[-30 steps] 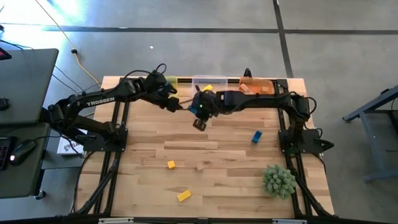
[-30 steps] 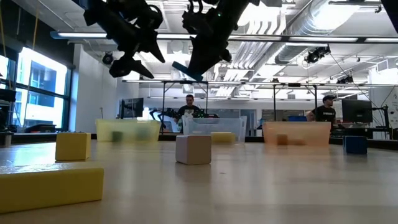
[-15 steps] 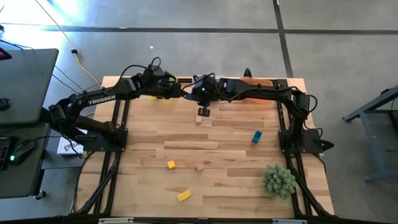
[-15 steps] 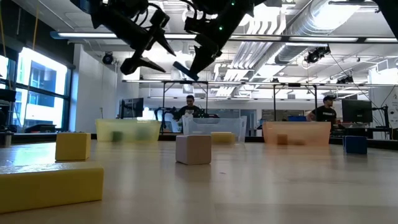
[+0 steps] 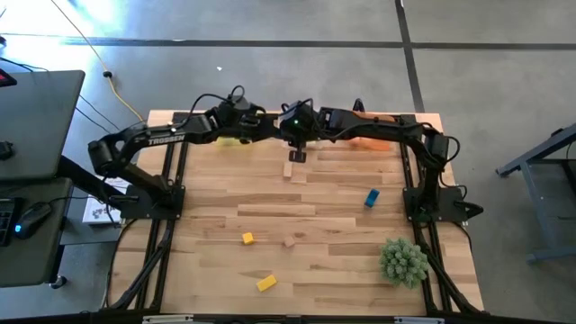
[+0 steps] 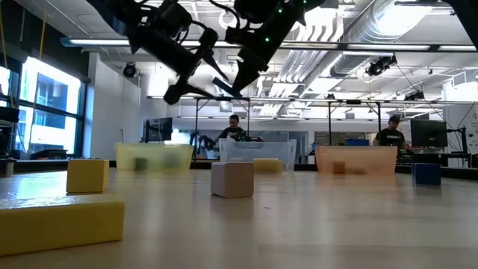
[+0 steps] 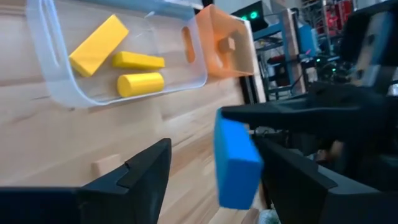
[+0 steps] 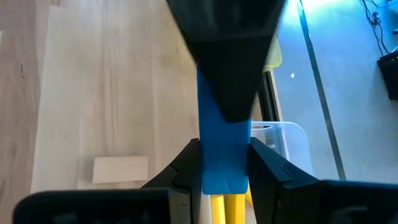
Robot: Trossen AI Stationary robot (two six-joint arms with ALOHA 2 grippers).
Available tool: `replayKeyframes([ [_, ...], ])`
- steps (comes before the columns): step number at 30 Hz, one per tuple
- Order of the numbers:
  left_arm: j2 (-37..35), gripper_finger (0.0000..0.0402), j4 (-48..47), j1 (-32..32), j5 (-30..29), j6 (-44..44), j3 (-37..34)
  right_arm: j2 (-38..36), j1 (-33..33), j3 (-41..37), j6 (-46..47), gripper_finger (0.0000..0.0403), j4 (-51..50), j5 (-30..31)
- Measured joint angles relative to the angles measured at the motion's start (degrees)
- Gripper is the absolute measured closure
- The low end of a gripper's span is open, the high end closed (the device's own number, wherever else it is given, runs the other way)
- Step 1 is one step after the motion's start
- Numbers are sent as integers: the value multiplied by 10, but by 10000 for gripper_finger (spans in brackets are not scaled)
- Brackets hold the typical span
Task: Sort & place blocks by color
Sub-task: Put the blue block into the yellow bin
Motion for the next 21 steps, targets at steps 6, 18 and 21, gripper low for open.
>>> replayKeyframes([
  [6, 14, 202, 4, -1, -16, 0, 0, 0, -9, 0, 0, 333, 0, -1],
  [18, 17, 305, 46, -1, -43, 51, 0, 0, -11, -1, -5, 333, -1, -1],
  [21, 17, 335, 48, -2, -43, 61, 0, 0, -12, -1, -5, 333, -1, -1],
])
